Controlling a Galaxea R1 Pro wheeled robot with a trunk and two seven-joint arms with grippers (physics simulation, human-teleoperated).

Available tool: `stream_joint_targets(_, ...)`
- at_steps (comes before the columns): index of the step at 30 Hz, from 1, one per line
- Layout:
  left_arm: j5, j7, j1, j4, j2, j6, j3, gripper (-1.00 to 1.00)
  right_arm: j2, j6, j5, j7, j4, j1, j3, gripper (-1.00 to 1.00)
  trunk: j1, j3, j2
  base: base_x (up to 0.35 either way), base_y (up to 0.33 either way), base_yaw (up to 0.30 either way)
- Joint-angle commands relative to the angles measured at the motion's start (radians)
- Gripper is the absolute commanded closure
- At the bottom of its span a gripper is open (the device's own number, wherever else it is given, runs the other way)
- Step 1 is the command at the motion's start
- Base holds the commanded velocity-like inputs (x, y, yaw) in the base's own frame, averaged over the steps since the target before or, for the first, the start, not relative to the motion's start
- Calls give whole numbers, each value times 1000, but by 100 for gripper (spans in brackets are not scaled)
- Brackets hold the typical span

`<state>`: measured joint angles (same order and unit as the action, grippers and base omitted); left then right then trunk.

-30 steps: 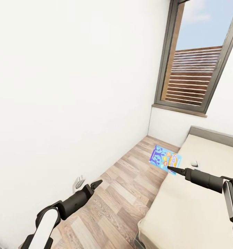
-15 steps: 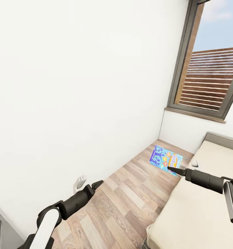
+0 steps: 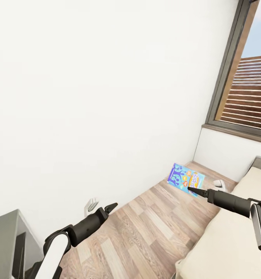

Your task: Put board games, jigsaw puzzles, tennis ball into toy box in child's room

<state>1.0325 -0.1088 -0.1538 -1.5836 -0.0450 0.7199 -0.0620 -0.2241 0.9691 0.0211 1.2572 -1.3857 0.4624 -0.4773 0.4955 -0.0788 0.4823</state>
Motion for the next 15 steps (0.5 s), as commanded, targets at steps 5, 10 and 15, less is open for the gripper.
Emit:
stream_joint_targets(5, 2, -10, -1, -1, -1, 4, -1, -100, 0, 9, -1, 3, -2, 1, -1, 100, -19, 18, -33, 0, 0, 245)
stream_joint_targets(10, 1, -10, -1, -1, -1, 4, -2, -100, 0, 9, 0, 4, -2, 1, -1, 100, -38, 38, -68, 0, 0, 245)
stream_joint_targets(15, 0, -10, -1, -1, -1, 4, -2, -100, 0, 9, 0, 3, -3, 1, -1, 100, -46, 47, -82, 0, 0, 263)
